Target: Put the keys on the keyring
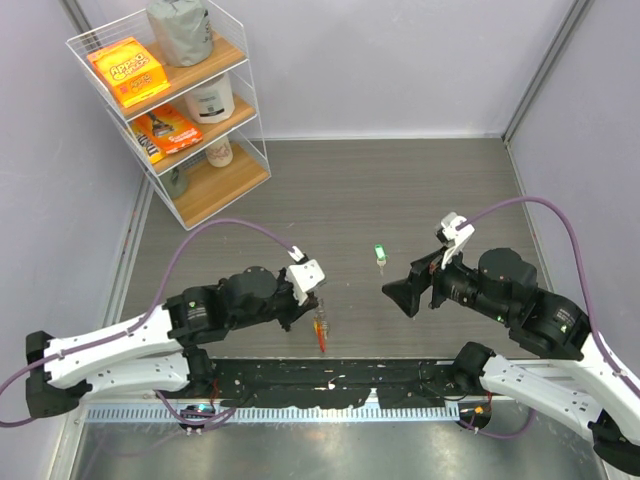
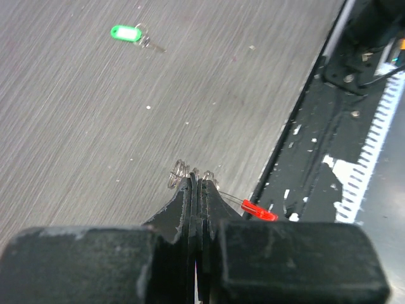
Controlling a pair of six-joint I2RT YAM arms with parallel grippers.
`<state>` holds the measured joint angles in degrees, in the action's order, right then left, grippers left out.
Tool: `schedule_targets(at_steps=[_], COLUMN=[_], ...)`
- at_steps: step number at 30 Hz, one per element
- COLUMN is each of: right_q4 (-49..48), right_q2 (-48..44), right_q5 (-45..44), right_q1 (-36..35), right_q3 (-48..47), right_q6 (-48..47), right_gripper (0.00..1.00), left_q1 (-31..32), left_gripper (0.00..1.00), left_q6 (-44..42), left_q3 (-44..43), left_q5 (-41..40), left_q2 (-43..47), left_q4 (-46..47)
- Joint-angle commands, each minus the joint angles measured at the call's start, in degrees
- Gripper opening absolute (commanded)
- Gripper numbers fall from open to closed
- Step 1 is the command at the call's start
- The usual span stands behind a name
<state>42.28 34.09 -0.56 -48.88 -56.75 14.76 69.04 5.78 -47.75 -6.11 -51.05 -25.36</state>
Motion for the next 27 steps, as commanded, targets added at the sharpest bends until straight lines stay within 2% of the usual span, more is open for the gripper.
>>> schedule_targets(at_steps=[1,8,13,20,27], right_q4=[-1.8,-5.6,-7.6,-9.8,-10.6], right_q2=[-0.6,-1.7,-1.5,0.0,2.8], right_q5=[8.8,17.9,21.8,22.1,16.6], right_q1=[0.1,-0.1,-0.9,-4.2,-11.9], right_q3=[-2.2,-1.3,-0.8,0.6,0.0], right_q6=[-1.5,-1.1,-0.8,-1.1,-3.2], right_gripper=[0.95,0.93,0.90,0.88,0.84], left_q1=[0.3,0.3,0.3,0.3,0.3], left_gripper=[0.00,0.00,0.00,0.00,0.00], left_q6=[1.8,4.2,5.4,7.0,8.4], left_q3=[-0.2,1.1,0.9,0.9,0.7], left_q5=[5.8,13.0,15.3,18.4,21.3], left_q2=[5.3,11.4,12.7,14.4,15.3], left_q4=[1.9,6.0,7.2,9.1,10.6])
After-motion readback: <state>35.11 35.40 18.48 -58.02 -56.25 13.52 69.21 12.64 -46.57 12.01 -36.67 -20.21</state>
